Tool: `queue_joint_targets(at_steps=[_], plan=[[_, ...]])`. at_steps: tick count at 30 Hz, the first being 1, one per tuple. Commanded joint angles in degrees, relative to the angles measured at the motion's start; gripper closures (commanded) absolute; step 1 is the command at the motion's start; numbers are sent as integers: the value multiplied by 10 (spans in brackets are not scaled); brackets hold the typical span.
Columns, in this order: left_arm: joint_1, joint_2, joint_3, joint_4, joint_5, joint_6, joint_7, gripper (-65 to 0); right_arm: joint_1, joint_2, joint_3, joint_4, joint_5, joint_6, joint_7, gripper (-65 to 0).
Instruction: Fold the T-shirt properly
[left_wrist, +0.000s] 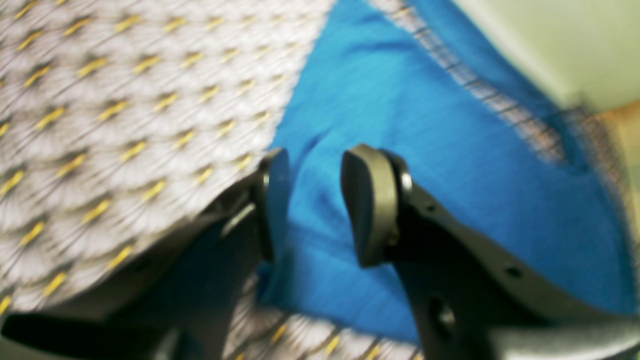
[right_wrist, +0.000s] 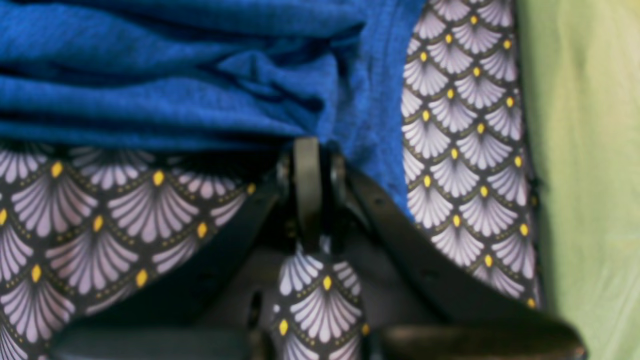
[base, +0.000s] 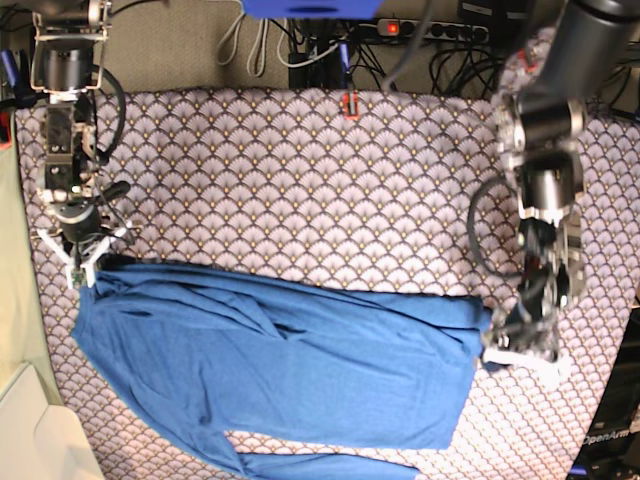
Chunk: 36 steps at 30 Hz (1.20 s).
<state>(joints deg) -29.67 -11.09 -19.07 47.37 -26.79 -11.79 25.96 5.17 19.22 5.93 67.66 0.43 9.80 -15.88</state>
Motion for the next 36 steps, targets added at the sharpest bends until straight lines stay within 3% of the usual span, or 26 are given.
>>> queue_joint_targets(at_steps=[1,6,8,13,16,20,26,36], plan=[[-10,-5,0,32,-9,-9,-12,-217,11,10,3,10,0,-4,12,0],[57,-6,2,107,-4,-9,-12,-273,11,10,3,10,0,-4,12,0],[67,-6,5,108,-4,-9,-12,-325,11,10,3,10,0,-4,12,0],[80,-6,5,100,-3,-10,-16,-523,11,10,3,10,0,-4,12,0],[78,-6,5,78,-3,-10,-17,-580,11,10,3,10,0,-4,12,0],[53,-6,5,26,2,-10,-18,-591,11,10,3,10,0,-4,12,0],[11,1,4,-30,67,-12,-18,-591,11,10,3,10,0,-4,12,0],[8,12,4,-35,72,-14,-19,-589,11,10,3,10,0,-4,12,0]])
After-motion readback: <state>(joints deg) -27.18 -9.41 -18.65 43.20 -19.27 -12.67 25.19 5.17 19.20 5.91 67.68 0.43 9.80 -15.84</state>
